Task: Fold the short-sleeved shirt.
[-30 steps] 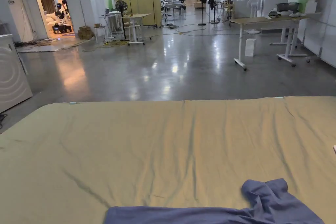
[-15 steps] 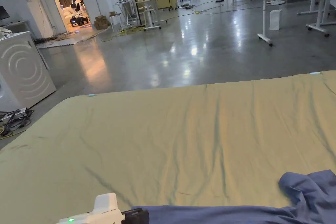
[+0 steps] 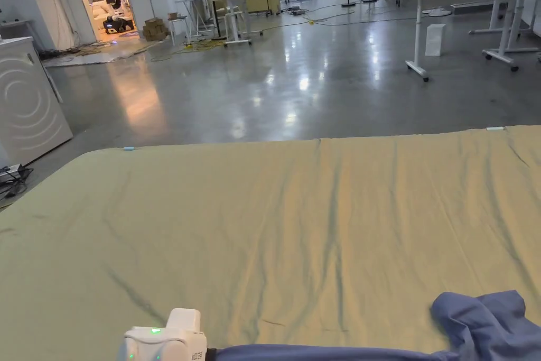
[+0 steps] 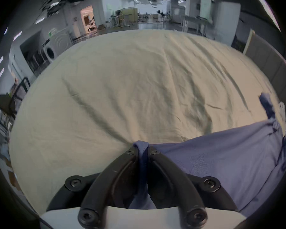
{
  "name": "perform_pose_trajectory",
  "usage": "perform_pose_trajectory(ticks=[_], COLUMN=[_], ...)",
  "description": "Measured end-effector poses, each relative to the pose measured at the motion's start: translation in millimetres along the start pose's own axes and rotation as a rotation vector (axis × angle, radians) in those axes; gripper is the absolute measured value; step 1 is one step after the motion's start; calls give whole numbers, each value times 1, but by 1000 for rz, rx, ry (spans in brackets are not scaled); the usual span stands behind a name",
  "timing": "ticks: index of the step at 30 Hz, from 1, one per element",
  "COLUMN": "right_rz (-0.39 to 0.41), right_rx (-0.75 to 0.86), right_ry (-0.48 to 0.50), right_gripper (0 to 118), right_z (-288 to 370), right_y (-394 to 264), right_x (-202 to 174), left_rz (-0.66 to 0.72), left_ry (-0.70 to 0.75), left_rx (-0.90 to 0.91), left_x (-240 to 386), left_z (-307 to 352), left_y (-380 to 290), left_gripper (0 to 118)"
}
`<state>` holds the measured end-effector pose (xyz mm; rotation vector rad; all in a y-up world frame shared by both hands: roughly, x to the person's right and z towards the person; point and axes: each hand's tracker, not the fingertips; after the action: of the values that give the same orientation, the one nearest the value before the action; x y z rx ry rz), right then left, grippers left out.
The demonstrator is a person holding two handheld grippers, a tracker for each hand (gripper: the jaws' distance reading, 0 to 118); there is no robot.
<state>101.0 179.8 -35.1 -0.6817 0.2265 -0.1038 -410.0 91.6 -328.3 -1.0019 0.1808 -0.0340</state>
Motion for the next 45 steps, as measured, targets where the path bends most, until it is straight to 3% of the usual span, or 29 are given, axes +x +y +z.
perform_pose_trajectory(ticks=[5, 7, 8, 11, 12, 17, 20, 22, 23, 25, 26, 28, 29, 33, 38, 42, 45], right_rz=[28, 71, 83, 88, 76, -45, -7, 53, 68, 56, 88, 107, 107, 84, 35, 19, 17], right_rx=[28, 43, 41, 15, 7, -190, -350, -351, -381, -461, -401, -371, -377, -357, -107, -23, 12], right_ry=[-25, -37, -39, -67, -76, -103, -186, -251, -257, -230, -258, -211, -192, -174, -114, -100, -98], right_gripper=[0, 1, 13, 83, 85, 84, 84, 81, 69, 62, 46, 7, 3, 3, 3, 3, 3], right_z=[-15, -33, -46, -97, -111, -217, -273, -292, -304, -307, -300, -299, -298, -293, -209, -127, -74], right_y=[30, 55, 69, 117, 138, 189, 196, 196, 195, 189, 188, 184, 184, 187, 190, 161, 128], right_x=[18, 31, 41, 69, 76, 131, 150, 154, 156, 150, 142, 139, 138, 144, 134, 129, 125], left_rz=[-206, -208, -201, -163, -156, -161, -152, -148, -146, -146, -145, -136, -136, -85, 142, 128, 125], left_ry=[47, 45, 42, 22, 15, -12, -34, -47, -50, -53, -53, -49, -47, -110, -291, -327, -349], left_rx=[-46, -52, -53, -56, -55, -62, -77, -84, -85, -85, -80, -53, -34, 25, 193, 243, 252], left_x=[24, 19, 18, 18, 17, 5, 7, 6, 4, 4, 3, 1, 0, -13, -51, -73, -104], left_z=[-5, -14, -15, -10, -10, -15, -6, -6, -6, -5, -6, -8, -7, 3, 84, 158, 173], left_y=[1, 4, 4, 6, 6, 12, 16, 17, 16, 16, 15, 11, 8, 0, -6, -51, -101], left_gripper=[9, 9, 9, 9, 9, 9, 8, 8, 8, 8, 8, 8, 8, 7, 7, 7, 7])
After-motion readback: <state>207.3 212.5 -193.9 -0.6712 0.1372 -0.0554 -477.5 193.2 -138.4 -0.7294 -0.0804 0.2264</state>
